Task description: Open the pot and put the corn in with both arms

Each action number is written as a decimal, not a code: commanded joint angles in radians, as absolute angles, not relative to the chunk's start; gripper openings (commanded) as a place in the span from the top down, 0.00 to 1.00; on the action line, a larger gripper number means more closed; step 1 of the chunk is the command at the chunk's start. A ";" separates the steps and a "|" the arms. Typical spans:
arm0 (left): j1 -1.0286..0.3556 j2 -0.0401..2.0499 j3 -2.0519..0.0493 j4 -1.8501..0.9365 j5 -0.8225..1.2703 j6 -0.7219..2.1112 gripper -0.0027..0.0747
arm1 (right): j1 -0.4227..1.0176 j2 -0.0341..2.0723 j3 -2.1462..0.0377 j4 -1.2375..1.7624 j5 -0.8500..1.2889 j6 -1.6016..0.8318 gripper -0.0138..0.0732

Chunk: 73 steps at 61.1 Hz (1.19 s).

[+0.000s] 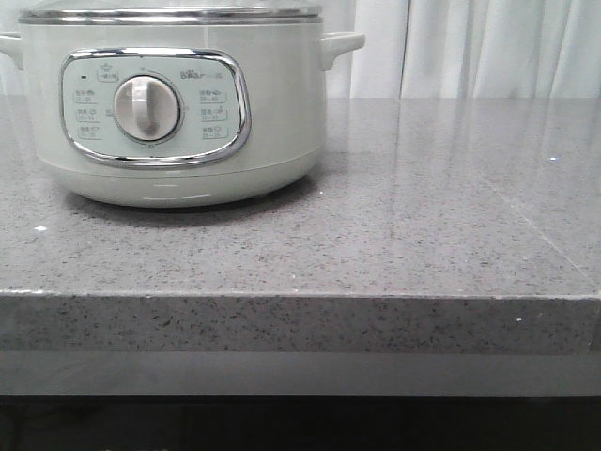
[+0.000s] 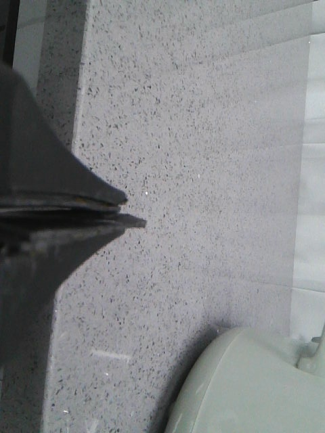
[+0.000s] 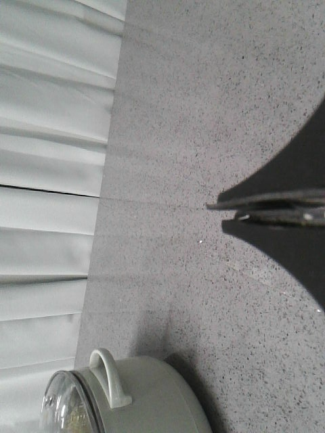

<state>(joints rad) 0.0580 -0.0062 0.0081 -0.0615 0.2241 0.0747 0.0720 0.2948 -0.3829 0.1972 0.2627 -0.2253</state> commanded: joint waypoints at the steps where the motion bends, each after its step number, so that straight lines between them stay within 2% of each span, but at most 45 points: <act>1: 0.058 -0.029 0.007 -0.074 0.138 0.068 0.99 | 0.066 0.301 -0.406 0.197 0.179 -0.233 0.91; 16: 0.058 -0.029 0.007 -0.074 0.138 0.068 0.99 | 0.036 0.190 -0.251 0.089 0.083 -0.162 0.91; 30: 0.058 -0.029 0.007 -0.074 0.138 0.068 0.99 | 0.013 -0.024 -0.029 0.090 0.100 -0.117 0.91; 36: 0.058 -0.029 0.007 -0.074 0.138 0.068 0.99 | 0.011 -0.026 0.017 0.092 0.094 -0.117 0.91; 73: 0.058 -0.029 0.007 -0.074 0.138 0.068 0.99 | 0.009 -0.028 0.025 0.092 0.111 -0.117 0.91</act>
